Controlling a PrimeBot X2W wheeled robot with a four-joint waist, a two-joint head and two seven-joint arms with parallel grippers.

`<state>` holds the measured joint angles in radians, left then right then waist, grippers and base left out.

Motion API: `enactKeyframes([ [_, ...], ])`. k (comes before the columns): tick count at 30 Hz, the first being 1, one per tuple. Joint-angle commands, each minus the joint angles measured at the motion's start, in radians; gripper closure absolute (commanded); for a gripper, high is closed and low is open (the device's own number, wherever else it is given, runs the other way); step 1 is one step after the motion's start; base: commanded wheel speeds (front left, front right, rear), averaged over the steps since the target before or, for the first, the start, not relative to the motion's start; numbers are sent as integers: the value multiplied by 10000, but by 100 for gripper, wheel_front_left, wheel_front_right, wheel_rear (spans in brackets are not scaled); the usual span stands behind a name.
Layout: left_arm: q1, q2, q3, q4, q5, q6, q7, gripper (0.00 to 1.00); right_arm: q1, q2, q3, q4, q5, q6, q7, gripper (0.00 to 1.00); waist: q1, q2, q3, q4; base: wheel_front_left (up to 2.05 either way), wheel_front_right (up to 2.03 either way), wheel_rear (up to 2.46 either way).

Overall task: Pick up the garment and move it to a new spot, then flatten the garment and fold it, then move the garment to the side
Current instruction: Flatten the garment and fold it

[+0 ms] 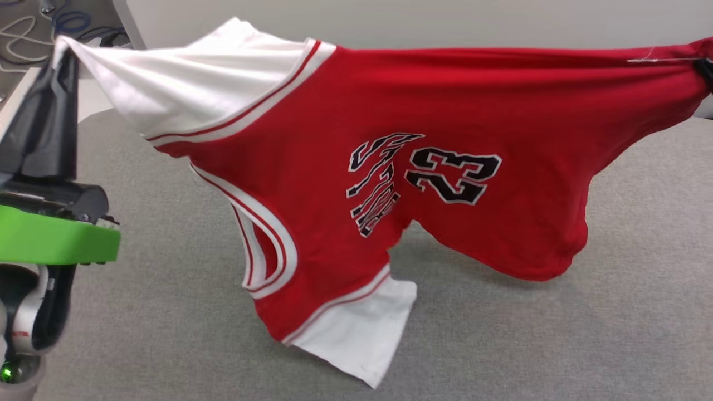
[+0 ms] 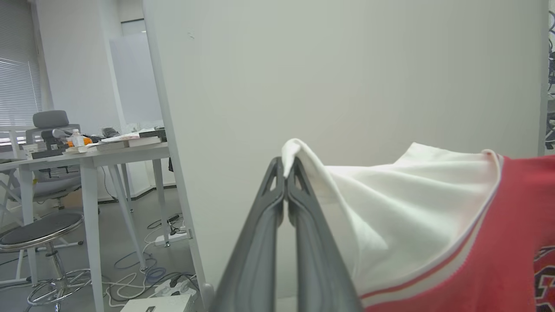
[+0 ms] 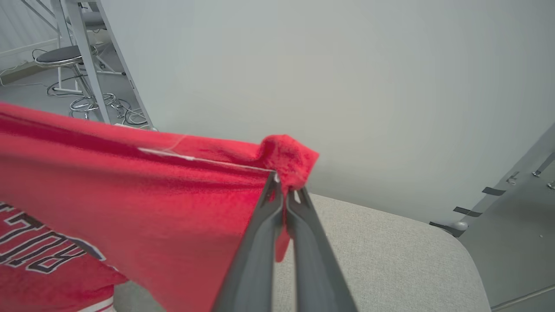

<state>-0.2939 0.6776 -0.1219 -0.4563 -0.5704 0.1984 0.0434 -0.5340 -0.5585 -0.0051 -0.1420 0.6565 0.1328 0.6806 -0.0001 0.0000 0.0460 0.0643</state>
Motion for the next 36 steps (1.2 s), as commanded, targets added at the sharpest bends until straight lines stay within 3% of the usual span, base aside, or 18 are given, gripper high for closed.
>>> enactKeyframes([
  [1, -300, 205, 243, -100, 121, 156, 50, 100, 44, -88, -198, -79, -29, -21, -75, 100, 1, 0, -114, -232, 0, 0, 0],
  [14, -2216, 1198, 881, -14, -13, -151, 698, 100, -1026, -104, -200, -187, -244, -21, -764, 100, 1, 0, 466, -760, 0, 0, 0],
  [24, -4901, 1684, 301, 1489, 50, -1140, 931, 100, -2918, -328, 46, 686, -695, -21, -1611, 100, 1, 0, 2172, -830, 0, 0, 0],
  [29, -6809, 1647, -186, 2738, 428, -1657, 760, 100, -4303, -404, 460, 1450, -944, -21, -2112, 100, 1, 0, 3206, -815, 0, 0, 0],
  [36, -10039, 1137, -966, 4917, 1132, -2357, 234, 100, -6593, -456, 1092, 2848, -1582, -21, -3017, 100, 1, 0, 4613, -766, 0, 0, 0],
])
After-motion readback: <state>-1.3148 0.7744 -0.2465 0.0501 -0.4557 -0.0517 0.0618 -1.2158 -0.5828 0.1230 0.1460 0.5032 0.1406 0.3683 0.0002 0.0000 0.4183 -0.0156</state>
